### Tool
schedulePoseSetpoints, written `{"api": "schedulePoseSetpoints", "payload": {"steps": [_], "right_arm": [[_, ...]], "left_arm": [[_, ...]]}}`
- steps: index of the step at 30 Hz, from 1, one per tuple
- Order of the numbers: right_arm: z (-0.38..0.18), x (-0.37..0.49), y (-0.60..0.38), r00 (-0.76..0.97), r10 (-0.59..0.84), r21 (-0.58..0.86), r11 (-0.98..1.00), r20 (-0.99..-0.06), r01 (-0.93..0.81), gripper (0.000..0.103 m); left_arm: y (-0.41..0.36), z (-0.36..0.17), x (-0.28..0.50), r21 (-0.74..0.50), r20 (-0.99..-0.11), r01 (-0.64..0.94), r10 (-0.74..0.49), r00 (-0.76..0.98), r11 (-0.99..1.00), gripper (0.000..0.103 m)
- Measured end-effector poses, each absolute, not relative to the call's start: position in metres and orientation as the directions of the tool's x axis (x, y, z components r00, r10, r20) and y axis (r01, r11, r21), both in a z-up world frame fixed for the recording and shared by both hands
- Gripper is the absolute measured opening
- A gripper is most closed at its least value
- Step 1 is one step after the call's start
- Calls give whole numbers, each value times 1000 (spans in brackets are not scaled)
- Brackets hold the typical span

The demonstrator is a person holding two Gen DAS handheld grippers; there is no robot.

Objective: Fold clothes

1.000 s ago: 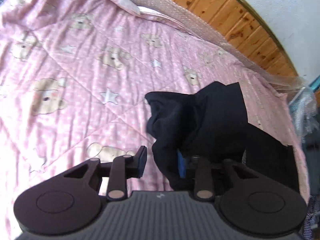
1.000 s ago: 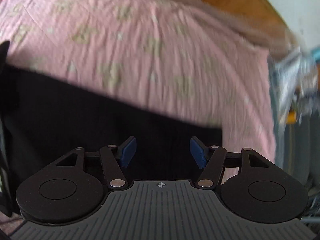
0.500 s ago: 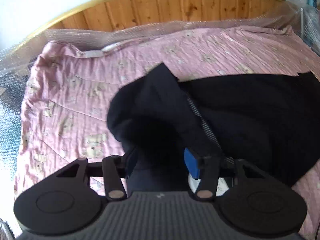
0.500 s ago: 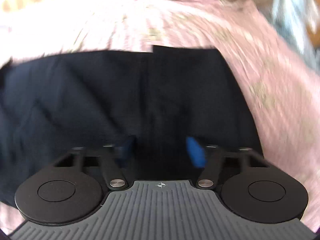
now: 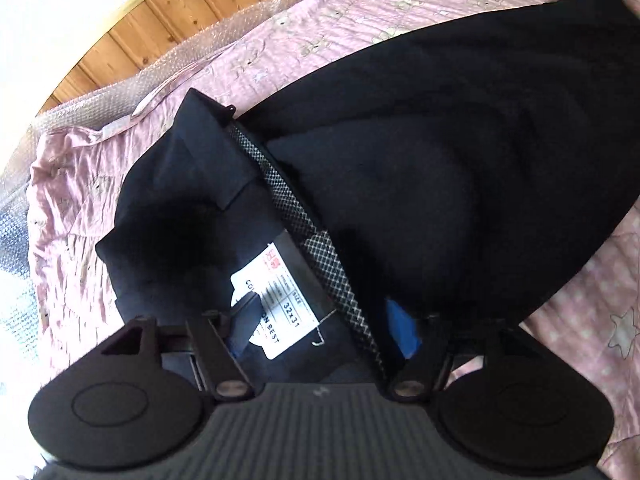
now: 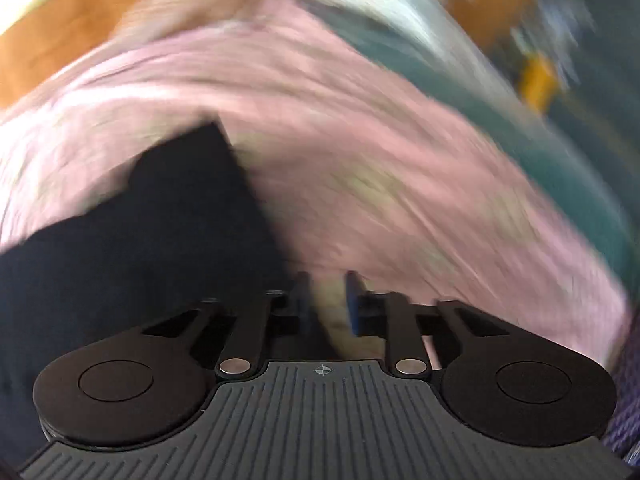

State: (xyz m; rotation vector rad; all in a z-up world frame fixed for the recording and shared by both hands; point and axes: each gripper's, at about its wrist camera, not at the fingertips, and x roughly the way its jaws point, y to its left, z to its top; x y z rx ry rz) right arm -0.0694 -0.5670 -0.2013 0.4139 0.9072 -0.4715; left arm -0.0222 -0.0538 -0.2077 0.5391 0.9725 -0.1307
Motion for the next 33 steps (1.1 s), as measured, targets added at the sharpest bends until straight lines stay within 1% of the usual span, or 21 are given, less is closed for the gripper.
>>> {"api": "schedulePoseSetpoints", "payload": {"steps": [1, 2, 3, 4, 5, 7, 9, 12, 14, 15, 17, 18, 20, 21, 22, 25, 27, 28, 29, 33], "right_arm": [[-201, -74, -588, 521, -221, 163, 789, -825, 593, 35], [-201, -79, -608, 515, -225, 188, 753, -827, 631, 38], [-202, -93, -609, 543, -194, 253, 726, -817, 640, 46], [-204, -106, -607, 570, -165, 311, 700, -805, 642, 49], [-207, -118, -605, 595, -136, 367, 673, -792, 642, 50], [-218, -134, -602, 613, -85, 434, 631, -786, 644, 51], [-226, -150, -593, 621, -64, 464, 606, -782, 647, 51], [-233, -163, -581, 647, -58, 495, 593, -760, 635, 51], [-236, -169, -577, 667, -46, 526, 575, -743, 626, 53], [-237, -173, -575, 679, -38, 546, 564, -733, 620, 54], [-236, -181, -572, 701, -22, 583, 536, -713, 611, 54], [-236, -185, -570, 713, -11, 606, 518, -701, 603, 54], [-237, -193, -565, 732, 10, 647, 477, -681, 595, 56], [-238, -195, -561, 732, 15, 650, 472, -681, 596, 59], [-239, -198, -557, 732, 20, 653, 467, -681, 596, 62], [-242, -202, -543, 725, 29, 653, 458, -688, 602, 62], [-243, -202, -534, 726, 31, 655, 458, -687, 601, 65], [-244, -201, -531, 733, 33, 662, 456, -680, 594, 68], [-245, -201, -528, 740, 34, 670, 453, -672, 588, 68], [-255, -206, -522, 780, 46, 728, 400, -623, 558, 68]], "left_arm": [[-49, -205, -20, 354, -820, 343, 112, 561, 870, 37], [-43, -199, -17, 327, -826, 330, 98, 555, 886, 27], [-35, -190, -15, 299, -827, 305, 86, 556, 904, 22], [-26, -181, -14, 272, -825, 269, 81, 560, 924, 15], [-13, -169, -13, 250, -818, 211, 90, 568, 945, 10], [27, -148, -11, 177, -808, 59, 110, 579, 983, 9], [75, -131, -11, 86, -800, -119, 140, 584, 989, 10], [164, -126, -17, -53, -797, -423, 217, 563, 905, 13], [223, -140, -27, -152, -818, -588, 234, 526, 794, 19], [246, -151, -37, -213, -826, -649, 221, 519, 730, 23], [288, -170, -59, -320, -838, -744, 192, 511, 586, 42], [298, -178, -71, -359, -838, -769, 180, 515, 529, 45], [303, -189, -93, -424, -829, -776, 144, 540, 468, 47], [298, -193, -98, -450, -822, -758, 113, 559, 472, 49], [291, -197, -100, -475, -815, -737, 76, 575, 481, 54], [260, -212, -88, -523, -799, -667, -33, 601, 531, 59], [252, -213, -82, -524, -781, -639, -18, 624, 563, 70], [249, -214, -79, -522, -770, -625, -5, 638, 580, 80], [247, -214, -74, -516, -762, -611, 5, 648, 600, 82], [248, -213, -63, -487, -750, -549, -3, 662, 679, 78]]}}
